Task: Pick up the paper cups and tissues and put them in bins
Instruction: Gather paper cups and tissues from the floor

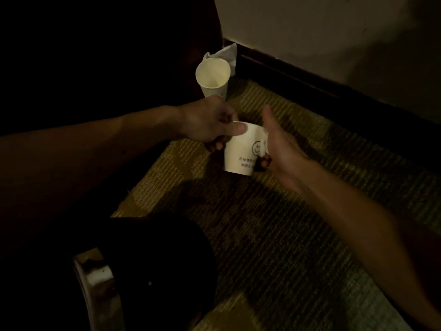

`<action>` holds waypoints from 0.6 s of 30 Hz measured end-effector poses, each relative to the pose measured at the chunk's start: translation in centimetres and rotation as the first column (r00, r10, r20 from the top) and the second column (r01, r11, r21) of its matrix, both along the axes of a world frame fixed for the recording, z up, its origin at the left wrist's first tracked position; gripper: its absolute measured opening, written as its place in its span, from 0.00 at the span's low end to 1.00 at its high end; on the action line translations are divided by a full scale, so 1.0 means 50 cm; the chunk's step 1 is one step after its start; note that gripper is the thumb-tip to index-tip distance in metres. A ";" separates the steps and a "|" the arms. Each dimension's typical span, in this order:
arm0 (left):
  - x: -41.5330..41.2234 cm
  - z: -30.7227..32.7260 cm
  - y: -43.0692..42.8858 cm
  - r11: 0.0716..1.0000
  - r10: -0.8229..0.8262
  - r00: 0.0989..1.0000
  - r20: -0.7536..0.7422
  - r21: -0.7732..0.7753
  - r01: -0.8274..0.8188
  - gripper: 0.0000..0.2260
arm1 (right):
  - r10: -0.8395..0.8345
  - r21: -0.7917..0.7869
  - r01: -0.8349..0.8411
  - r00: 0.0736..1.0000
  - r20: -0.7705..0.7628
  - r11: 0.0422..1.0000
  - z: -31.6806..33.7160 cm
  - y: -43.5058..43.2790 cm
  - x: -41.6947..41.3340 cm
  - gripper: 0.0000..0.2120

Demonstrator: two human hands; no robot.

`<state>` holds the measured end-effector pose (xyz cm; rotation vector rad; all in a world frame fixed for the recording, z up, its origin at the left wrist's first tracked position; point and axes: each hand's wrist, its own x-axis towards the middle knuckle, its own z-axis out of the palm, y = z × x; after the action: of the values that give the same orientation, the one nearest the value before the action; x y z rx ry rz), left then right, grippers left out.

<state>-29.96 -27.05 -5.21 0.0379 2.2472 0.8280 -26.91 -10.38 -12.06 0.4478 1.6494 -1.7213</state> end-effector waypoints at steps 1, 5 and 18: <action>0.003 0.000 0.008 0.999 0.028 1.000 0.010 0.034 -0.028 0.13 | 0.030 -0.015 -0.031 0.999 -0.025 0.999 0.000 0.004 -0.001 0.35; 0.007 -0.002 0.026 0.982 0.120 0.985 0.123 0.129 -0.135 0.11 | -0.032 -0.076 0.029 0.999 -0.041 0.997 0.009 0.013 0.000 0.32; -0.076 -0.052 -0.041 0.884 0.110 0.967 -0.228 -0.423 -0.201 0.20 | -0.140 -0.196 0.144 0.990 0.030 0.970 -0.003 0.044 -0.005 0.24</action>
<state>-33.77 -29.09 -7.79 -0.2927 2.6069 0.3824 -27.14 -8.19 -12.20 0.4930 1.4463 -1.9595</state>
